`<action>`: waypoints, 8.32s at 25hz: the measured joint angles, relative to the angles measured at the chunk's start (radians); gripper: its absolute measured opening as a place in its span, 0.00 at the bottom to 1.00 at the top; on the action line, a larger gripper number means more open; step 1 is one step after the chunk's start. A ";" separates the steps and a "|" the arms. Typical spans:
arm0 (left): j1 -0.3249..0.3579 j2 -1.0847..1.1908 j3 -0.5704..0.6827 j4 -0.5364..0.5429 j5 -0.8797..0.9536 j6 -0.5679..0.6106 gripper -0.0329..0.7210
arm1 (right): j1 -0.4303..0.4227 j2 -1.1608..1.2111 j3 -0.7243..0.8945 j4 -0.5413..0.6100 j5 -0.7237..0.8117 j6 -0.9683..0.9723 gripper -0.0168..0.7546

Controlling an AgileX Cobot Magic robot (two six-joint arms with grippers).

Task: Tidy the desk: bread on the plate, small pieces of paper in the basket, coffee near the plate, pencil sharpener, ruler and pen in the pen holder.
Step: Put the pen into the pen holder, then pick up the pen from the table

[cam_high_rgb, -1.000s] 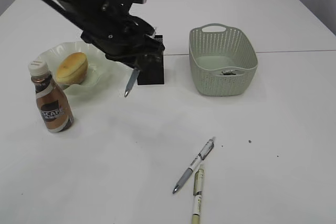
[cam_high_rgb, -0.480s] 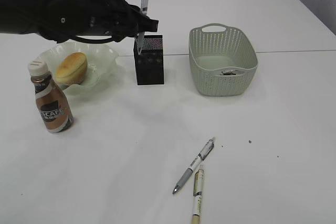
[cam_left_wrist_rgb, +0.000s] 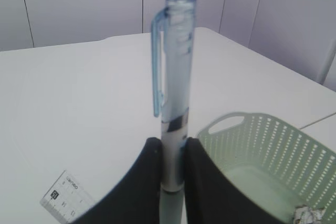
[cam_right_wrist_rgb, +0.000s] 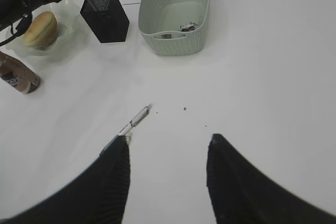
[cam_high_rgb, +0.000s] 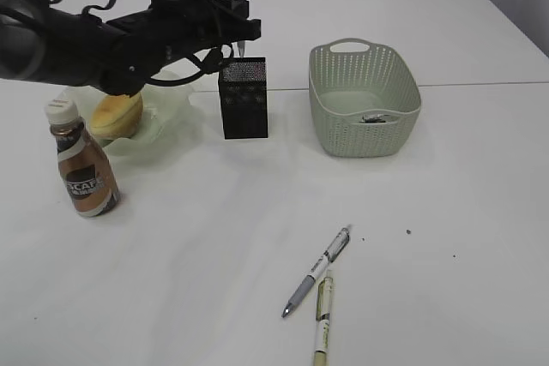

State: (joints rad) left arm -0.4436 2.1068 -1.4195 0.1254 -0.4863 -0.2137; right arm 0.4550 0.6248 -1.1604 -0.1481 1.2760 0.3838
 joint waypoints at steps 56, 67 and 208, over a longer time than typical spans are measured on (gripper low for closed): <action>0.028 0.200 -0.234 -0.002 0.230 0.000 0.45 | 0.000 0.000 0.000 -0.095 0.000 0.000 0.48; -0.027 -0.011 -0.234 -0.002 0.674 0.000 0.46 | 0.000 0.000 0.000 -0.106 -0.004 0.000 0.48; -0.405 0.349 -0.545 -0.202 1.538 0.237 0.12 | 0.000 0.000 0.000 -0.178 0.002 0.000 0.48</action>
State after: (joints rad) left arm -0.8485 2.4562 -1.9645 -0.0768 1.0519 0.0237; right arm 0.4550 0.6248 -1.1604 -0.3261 1.2779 0.3838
